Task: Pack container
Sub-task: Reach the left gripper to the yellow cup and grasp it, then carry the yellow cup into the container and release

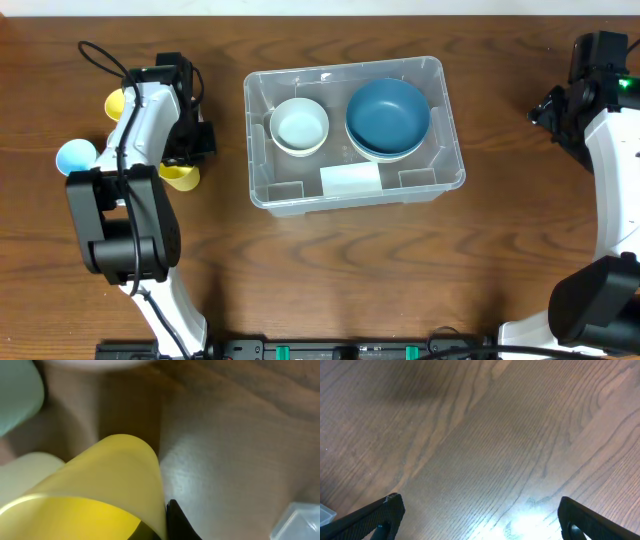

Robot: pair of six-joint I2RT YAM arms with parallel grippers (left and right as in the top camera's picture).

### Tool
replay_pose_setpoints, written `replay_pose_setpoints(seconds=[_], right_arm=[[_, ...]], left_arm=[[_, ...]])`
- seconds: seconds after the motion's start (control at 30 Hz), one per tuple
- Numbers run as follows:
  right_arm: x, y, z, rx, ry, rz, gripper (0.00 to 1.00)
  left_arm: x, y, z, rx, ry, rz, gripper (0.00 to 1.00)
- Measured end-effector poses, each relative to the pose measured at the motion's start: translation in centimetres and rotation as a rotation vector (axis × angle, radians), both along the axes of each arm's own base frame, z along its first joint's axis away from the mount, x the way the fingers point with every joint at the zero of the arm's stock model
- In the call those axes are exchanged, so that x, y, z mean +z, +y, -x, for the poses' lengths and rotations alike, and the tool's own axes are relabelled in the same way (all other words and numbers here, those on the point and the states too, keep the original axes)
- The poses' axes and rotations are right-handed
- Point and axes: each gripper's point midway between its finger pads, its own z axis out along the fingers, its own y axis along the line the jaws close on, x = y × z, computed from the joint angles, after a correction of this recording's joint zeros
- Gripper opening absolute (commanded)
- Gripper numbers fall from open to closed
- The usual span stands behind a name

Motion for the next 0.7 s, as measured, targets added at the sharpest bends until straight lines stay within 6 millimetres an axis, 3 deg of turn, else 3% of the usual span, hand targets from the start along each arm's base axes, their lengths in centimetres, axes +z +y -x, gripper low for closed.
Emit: replay_pose_setpoints(seconds=[0.1, 0.23, 0.37, 0.43, 0.57, 0.7], right_arm=[[0.0, 0.0, 0.0, 0.000, 0.000, 0.000, 0.99], [0.0, 0.0, 0.0, 0.000, 0.000, 0.000, 0.99], [0.0, 0.0, 0.0, 0.000, 0.000, 0.000, 0.99], [0.0, 0.0, 0.0, 0.000, 0.001, 0.000, 0.99], [0.0, 0.0, 0.0, 0.000, 0.000, 0.000, 0.99], [0.0, 0.0, 0.0, 0.000, 0.000, 0.000, 0.99]], left_arm=[[2.7, -0.8, 0.1, -0.015, -0.060, -0.003, 0.06], [10.1, -3.2, 0.5, -0.075, -0.263, 0.008, 0.05], [18.3, -8.0, 2.7, -0.221, -0.508, 0.070, 0.06], [21.2, -10.8, 4.0, -0.320, -0.603, 0.110, 0.06], [23.8, -16.6, 6.0, -0.534, -0.694, 0.210, 0.06], [22.7, -22.1, 7.0, -0.733, -0.671, 0.271, 0.06]])
